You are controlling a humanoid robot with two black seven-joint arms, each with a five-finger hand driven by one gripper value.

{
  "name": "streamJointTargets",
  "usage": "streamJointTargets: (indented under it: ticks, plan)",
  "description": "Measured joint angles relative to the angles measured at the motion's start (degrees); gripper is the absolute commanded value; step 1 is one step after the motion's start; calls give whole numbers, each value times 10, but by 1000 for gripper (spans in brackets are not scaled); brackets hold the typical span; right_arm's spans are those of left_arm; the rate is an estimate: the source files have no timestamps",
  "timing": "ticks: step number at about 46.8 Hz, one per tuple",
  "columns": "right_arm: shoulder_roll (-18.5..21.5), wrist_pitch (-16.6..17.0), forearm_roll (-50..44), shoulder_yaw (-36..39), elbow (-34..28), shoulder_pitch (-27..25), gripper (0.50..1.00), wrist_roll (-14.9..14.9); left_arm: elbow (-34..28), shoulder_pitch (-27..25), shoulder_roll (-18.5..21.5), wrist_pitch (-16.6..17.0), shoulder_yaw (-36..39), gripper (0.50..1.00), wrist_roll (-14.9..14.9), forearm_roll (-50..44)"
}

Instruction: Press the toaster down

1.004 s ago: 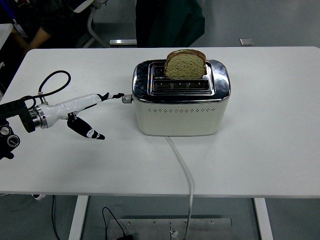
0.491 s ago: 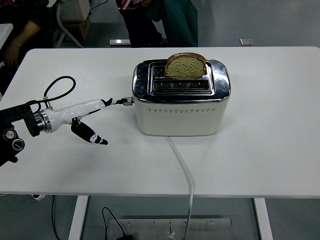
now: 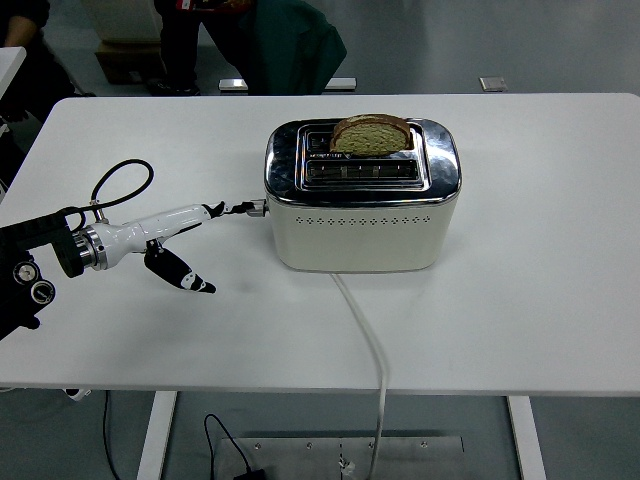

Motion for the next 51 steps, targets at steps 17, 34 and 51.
streamJointTargets:
  ticks: [17,34,51]
  plan:
    - [0,0,0,0,0,0,998,0,18,8,-8,4,6,1000,0,0]
    - [0,0,0,0,0,0,998,0,33,14,-15,7,14,1000,0,-6]
    - [0,0,0,0,0,0,998,0,54,-49,47,-12,7,1000,-1,-256]
